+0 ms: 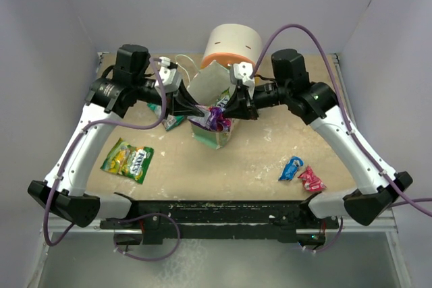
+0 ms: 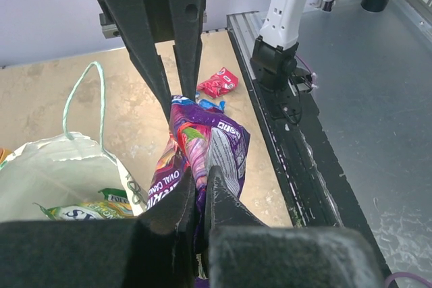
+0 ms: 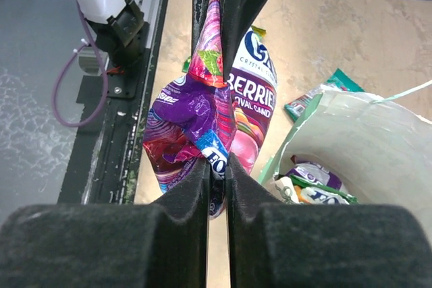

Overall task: Place the snacks into the paper bag
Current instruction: Place the snack in the paper bag.

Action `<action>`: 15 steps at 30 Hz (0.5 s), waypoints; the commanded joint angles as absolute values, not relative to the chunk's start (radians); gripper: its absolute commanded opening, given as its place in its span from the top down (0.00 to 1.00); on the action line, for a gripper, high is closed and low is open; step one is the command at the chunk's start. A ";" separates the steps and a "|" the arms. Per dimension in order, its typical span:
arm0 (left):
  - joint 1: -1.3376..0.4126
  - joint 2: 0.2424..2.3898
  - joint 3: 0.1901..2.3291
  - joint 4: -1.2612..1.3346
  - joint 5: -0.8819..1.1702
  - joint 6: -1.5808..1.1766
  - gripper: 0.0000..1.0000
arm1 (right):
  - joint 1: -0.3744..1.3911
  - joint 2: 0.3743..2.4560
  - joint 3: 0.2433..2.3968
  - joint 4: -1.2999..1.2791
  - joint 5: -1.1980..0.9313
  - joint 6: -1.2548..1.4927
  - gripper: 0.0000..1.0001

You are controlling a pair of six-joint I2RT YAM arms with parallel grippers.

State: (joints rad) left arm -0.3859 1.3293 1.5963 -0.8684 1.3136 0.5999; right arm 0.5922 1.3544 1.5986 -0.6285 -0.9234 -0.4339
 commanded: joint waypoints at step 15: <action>-0.245 1.230 1.603 -0.494 1.119 0.113 1.00 | 0.333 1.124 1.495 -0.495 -0.991 -0.331 0.41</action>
State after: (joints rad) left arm -0.2600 1.2613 1.5799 -0.6376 1.2217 0.2604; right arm 0.3904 1.1805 1.5082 -0.5419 -0.9363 -0.3729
